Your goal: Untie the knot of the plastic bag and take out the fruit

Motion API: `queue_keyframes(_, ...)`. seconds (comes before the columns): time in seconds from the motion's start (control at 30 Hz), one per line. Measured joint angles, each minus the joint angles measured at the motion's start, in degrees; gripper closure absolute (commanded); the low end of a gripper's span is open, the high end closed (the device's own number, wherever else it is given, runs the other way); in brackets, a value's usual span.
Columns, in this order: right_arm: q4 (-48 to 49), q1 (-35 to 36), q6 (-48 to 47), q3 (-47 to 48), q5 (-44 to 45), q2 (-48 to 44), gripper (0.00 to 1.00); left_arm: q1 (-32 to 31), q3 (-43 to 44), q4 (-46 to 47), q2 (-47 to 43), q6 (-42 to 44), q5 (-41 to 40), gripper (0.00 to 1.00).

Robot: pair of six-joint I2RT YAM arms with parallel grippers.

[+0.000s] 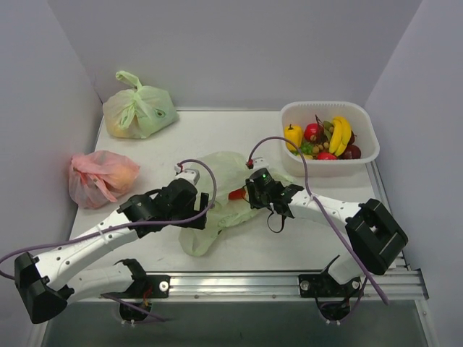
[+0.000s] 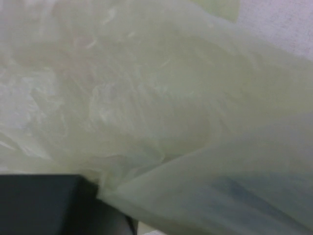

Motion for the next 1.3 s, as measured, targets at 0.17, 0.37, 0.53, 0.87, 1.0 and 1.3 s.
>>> queue_keyframes(0.17,-0.92,-0.92,0.98,0.31,-0.28,0.0,0.98,0.0,4.24,1.09,-0.5,3.21,-1.53,0.02)
queue_keyframes(0.37,-1.66,-1.97,1.11,0.33,-2.1,0.0,1.0,0.0,8.46,4.7,3.91,11.06,-3.28,0.03)
queue_keyframes(0.53,-2.03,-1.97,0.31,0.33,-4.09,0.0,1.0,0.0,11.58,10.32,9.88,21.51,-1.84,0.03)
queue_keyframes(0.87,-2.62,-1.97,-1.55,0.33,-7.78,-0.92,1.0,3.23,15.76,21.22,23.45,35.21,4.37,0.03)
queue_keyframes(1.0,-2.67,-1.97,-1.75,0.31,-9.09,-1.4,1.0,7.08,15.74,26.01,26.99,35.69,6.95,0.11)
queue_keyframes(1.3,-2.91,-2.73,-1.6,0.31,-11.26,-1.68,1.0,12.33,15.74,36.46,32.63,32.22,12.04,1.0)
